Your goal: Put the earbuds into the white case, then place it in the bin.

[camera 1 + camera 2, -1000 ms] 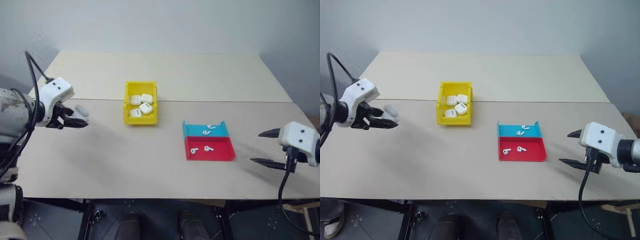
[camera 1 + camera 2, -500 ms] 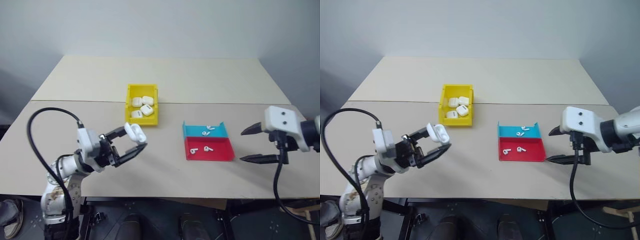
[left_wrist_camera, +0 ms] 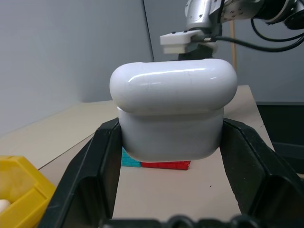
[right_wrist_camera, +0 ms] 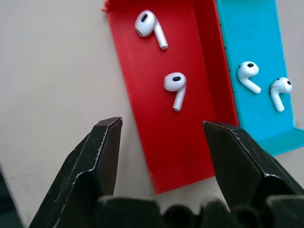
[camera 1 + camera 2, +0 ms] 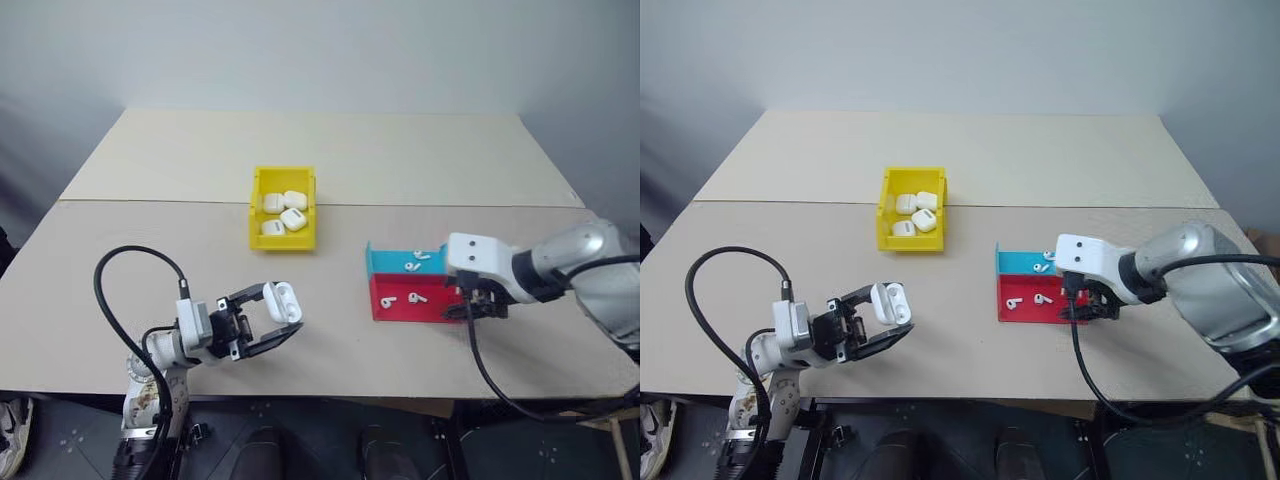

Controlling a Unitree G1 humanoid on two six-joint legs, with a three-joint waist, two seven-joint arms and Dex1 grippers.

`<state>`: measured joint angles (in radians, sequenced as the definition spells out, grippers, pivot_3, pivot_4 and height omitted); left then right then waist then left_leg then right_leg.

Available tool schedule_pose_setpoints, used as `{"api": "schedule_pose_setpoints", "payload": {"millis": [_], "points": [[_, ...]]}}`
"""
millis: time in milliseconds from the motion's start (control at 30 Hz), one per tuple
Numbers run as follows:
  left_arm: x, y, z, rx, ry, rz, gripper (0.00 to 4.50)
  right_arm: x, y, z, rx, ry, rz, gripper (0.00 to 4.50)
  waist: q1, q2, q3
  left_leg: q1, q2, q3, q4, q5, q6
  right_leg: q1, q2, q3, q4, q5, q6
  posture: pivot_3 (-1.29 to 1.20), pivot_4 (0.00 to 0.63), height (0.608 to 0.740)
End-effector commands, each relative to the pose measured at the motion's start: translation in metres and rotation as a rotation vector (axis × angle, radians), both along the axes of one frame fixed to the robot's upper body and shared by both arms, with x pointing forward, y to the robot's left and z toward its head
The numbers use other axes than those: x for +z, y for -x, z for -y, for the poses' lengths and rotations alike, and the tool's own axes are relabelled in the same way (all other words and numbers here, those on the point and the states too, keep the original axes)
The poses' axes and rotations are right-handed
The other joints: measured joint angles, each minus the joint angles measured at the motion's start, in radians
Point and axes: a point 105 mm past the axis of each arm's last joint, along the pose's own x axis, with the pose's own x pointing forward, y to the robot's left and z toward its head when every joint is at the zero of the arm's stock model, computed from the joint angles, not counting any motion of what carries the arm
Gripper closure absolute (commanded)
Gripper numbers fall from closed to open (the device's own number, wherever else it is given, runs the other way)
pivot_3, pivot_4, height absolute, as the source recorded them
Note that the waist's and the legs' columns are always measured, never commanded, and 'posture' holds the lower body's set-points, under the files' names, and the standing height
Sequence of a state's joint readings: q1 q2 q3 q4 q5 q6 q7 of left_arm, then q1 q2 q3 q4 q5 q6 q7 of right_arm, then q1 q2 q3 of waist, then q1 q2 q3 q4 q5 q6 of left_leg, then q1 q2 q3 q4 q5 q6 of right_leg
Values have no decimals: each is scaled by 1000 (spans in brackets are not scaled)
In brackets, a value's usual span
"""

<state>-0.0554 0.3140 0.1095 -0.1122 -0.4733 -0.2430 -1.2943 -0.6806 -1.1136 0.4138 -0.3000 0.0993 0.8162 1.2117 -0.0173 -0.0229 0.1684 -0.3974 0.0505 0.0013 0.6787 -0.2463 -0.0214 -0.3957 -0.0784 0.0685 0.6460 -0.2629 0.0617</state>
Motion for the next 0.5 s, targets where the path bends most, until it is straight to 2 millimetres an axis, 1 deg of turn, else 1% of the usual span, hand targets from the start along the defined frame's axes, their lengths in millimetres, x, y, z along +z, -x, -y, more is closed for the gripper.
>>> {"api": "schedule_pose_setpoints", "payload": {"millis": [33, 67, 100, 133, 200, 333, 500], "points": [[-3, 10, 0, -32, -38, 12, 1719, 4, -11, -4, -8, 12, 29, 1265, -2, 0, 0, -1, 0, 0, 0, 0, 0, -1, 0, 0, 0, 0, 0, 0, 150, 740], [-4, 11, 0, -30, -37, 11, 1719, 2, -12, -5, 5, 24, 22, 1265, -2, 0, 0, -1, 0, 0, 0, 0, 0, -1, 0, 0, 0, 0, 0, 0, 150, 740], [-4, 11, 1, -29, -33, 12, 1719, 1, -13, -7, 17, 29, 18, 1656, -1, 0, 0, -1, 0, 0, 0, 0, 0, -2, 0, 0, 0, 0, 0, 0, 150, 740], [-4, 12, 2, -28, -30, 13, 1719, 0, -14, -9, 24, 33, 16, 1834, 1, 0, 0, -1, 0, 0, 0, 0, 0, -2, 0, 0, 1, 0, 0, 0, 150, 740], [-2, 13, 4, -23, -18, 12, 1719, -1, -18, -14, 38, 41, 25, 2497, 3, 0, 0, -1, 0, 0, 0, 0, 0, -2, 0, 0, 1, 0, 0, 0, 150, 740], [0, 16, 9, -23, -11, 11, 1719, -5, -25, -20, 45, 49, 26, 2497, 3, 0, 0, -2, 0, 0, 0, 0, 0, -2, 0, 0, 1, 0, 0, 0, 150, 740], [2, 18, 12, -12, -12, 9, 1719, -10, -31, -20, 41, 65, 17, 2497, 2, 0, 0, -2, 0, 0, 0, 0, 0, -3, 0, 0, 1, 0, 0, 0, 150, 740]]}}
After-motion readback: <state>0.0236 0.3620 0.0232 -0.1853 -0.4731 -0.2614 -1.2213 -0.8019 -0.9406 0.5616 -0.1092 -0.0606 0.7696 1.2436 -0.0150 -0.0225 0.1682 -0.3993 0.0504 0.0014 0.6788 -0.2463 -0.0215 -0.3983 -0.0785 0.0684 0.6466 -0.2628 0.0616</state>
